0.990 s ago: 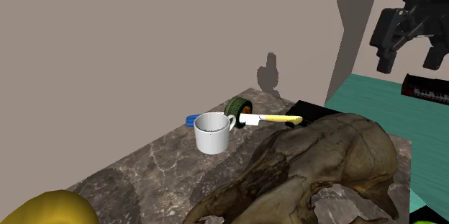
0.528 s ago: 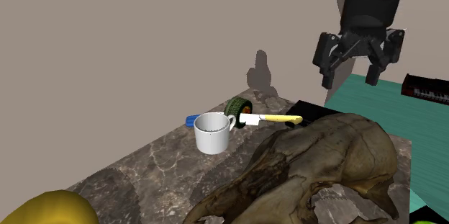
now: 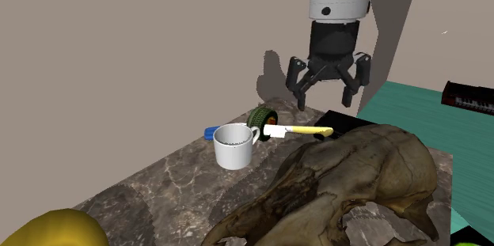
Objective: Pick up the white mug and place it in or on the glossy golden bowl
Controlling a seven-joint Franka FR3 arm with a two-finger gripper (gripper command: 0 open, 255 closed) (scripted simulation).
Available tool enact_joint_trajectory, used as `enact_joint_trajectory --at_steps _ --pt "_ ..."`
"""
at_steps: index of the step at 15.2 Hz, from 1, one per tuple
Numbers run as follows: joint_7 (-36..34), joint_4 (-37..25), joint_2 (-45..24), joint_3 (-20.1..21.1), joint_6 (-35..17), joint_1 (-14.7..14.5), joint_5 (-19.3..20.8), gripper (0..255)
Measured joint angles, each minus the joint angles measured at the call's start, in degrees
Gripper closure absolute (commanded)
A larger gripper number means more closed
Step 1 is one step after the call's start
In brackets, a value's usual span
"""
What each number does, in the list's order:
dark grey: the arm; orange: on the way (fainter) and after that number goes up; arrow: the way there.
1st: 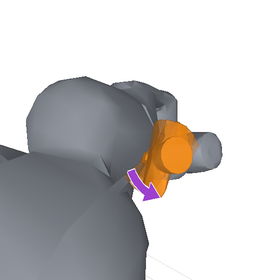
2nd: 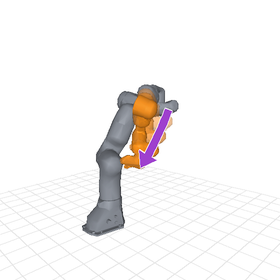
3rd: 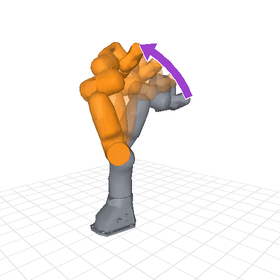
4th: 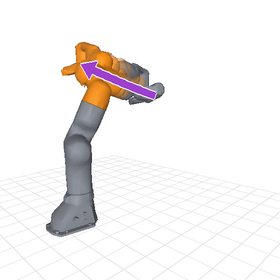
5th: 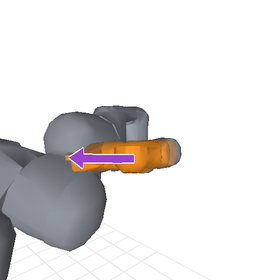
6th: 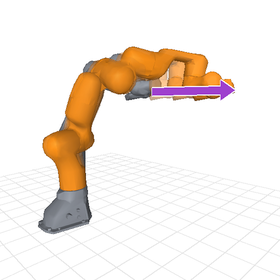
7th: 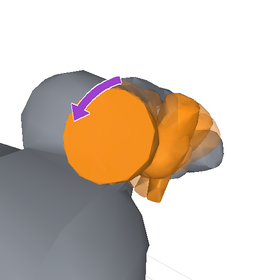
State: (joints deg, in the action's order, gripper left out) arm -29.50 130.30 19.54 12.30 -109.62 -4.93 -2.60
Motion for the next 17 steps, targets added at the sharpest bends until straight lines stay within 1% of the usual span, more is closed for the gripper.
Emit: enact_joint_trajectory --at_steps 6,12,17 --pt "-7.5 -6.2 -11.1 4.5 -5.3 -1.3 2.3 0" --pt "-14.9 -15.4 -24.1 7.2 -8.8 -3.1 7.4 0" --pt "-21.2 -26.1 -35.3 8.0 -8.6 -6.5 12.5 0"
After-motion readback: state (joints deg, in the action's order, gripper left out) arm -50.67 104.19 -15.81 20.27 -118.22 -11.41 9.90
